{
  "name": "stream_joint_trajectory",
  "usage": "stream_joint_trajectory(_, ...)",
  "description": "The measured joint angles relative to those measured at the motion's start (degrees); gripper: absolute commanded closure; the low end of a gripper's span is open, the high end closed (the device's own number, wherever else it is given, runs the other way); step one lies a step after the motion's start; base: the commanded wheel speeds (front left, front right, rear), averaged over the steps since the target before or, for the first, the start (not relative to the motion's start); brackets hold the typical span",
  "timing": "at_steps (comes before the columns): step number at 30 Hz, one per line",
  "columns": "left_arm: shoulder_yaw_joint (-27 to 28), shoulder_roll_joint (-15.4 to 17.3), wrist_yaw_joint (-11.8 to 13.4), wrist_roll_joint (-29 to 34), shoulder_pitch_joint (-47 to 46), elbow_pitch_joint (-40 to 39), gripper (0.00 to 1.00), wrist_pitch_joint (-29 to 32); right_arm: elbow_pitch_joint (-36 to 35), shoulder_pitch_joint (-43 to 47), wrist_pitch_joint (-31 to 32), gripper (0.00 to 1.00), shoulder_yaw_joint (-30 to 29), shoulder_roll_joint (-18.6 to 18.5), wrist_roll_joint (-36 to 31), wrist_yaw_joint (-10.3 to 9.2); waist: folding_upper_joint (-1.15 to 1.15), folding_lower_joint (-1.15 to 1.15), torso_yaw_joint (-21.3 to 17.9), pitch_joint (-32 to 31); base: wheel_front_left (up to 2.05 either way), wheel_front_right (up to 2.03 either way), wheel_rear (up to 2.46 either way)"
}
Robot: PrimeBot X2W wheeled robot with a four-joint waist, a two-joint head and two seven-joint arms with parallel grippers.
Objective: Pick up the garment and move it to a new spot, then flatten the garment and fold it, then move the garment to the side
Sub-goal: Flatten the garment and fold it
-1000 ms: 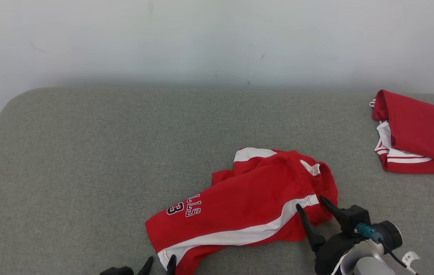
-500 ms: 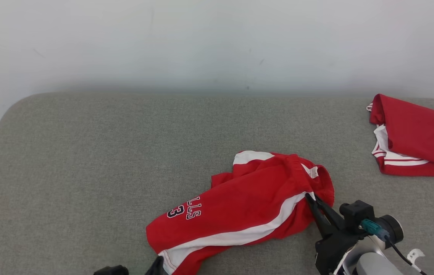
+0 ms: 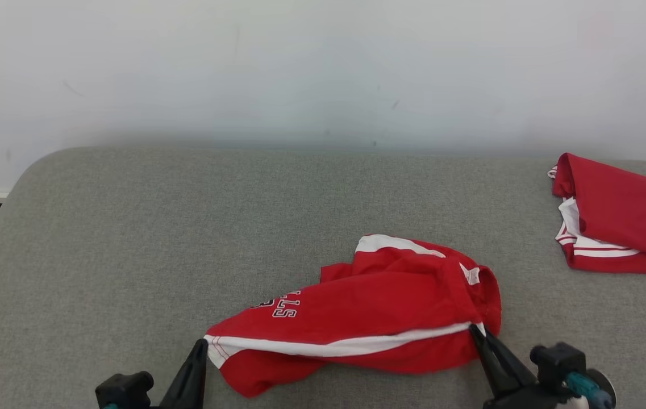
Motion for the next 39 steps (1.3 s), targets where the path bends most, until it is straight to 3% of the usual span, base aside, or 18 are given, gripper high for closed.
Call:
stream_joint_trajectory(5,-1.64,-0.33,-0.03,0.26,2.81,0.31,1.0,0.02,-2.74,4.85,0.89,1.0,-0.79,0.16,1.08,0.0,0.0,0.0,-0.71,-0.26,0.0,0.0,0.0)
stream_joint_trajectory(6,-2.15,-0.34,-0.03,0.15,3.46,0.71,1.0,0.23,-2.99,5.41,1.16,0.88,-0.83,0.15,1.07,0.0,0.0,0.0,-0.95,-0.23,0.0,0.0,0.0)
stream_joint_trajectory(7,-2.71,-0.34,-0.05,0.15,4.02,1.22,1.0,0.26,-3.26,5.71,1.35,0.15,-0.79,0.12,1.02,0.0,0.0,0.0,-1.18,-0.2,0.0,0.0,0.0)
stream_joint_trajectory(8,-3.08,-0.45,-0.08,0.12,4.6,1.64,1.0,0.29,-3.57,5.92,1.36,0.0,-0.83,0.1,1.01,0.0,0.0,0.0,-1.39,-0.16,0.0,0.0,0.0)
stream_joint_trajectory(9,-3.43,-0.63,-0.08,-0.24,5.05,2.18,0.85,0.55,-3.83,6.06,1.45,0.0,-0.87,0.1,0.99,0.0,0.0,0.0,-1.57,-0.12,0.0,0.0,0.0)
stream_joint_trajectory(10,-3.92,-0.67,-0.09,-0.67,5.52,2.46,0.58,0.57,-4.07,6.19,1.69,0.0,-0.83,0.1,0.77,0.0,0.0,0.0,-1.73,-0.08,0.0,0.0,0.0)
stream_joint_trajectory(11,-4.26,-0.65,-0.1,-0.7,5.84,2.71,0.58,0.57,-4.23,6.31,1.89,0.0,-0.8,0.0,0.38,0.0,0.0,0.0,-1.83,-0.03,0.0,0.0,0.0)
stream_joint_trajectory(12,-4.36,-0.64,-0.1,-0.91,5.89,2.88,0.06,0.57,-4.42,6.36,1.93,0.0,-0.79,-0.15,0.19,0.0,0.0,0.0,-1.87,0.02,0.0,0.0,0.0)
stream_joint_trajectory(13,-4.41,-0.58,-0.1,-1.12,5.87,2.99,0.0,0.56,-4.69,6.36,2.02,0.0,-0.73,-0.33,-0.04,0.0,0.0,0.0,-1.85,0.06,0.0,0.0,0.0)
stream_joint_trajectory(32,-8.82,-0.67,-0.36,-5.41,0.33,8.8,0.0,1.02,-5.67,4.82,6.48,0.0,2.76,-2.44,-1.49,0.0,0.0,0.0,-1.95,1.75,0.0,0.0,0.0)
stream_joint_trajectory(33,-9.11,-0.67,-0.36,-6.16,0.1,9.0,0.53,1.02,-5.22,4.38,6.94,0.59,3.2,-2.45,-1.34,0.0,0.0,0.0,-2.04,1.84,0.0,0.0,0.0)
stream_joint_trajectory(34,-9.47,-0.7,-0.36,-6.67,-0.24,9.07,1.0,1.01,-4.82,4.03,7.36,1.0,4.1,-2.59,-1.34,0.0,0.0,0.0,-2.09,1.93,0.0,0.0,0.0)
stream_joint_trajectory(39,-11.41,-0.07,-0.37,-9.04,-0.74,8.12,1.0,0.78,-4.81,3.21,7.39,1.0,5.37,-2.7,-0.22,0.0,0.0,0.0,-1.9,1.92,0.0,0.0,0.0)
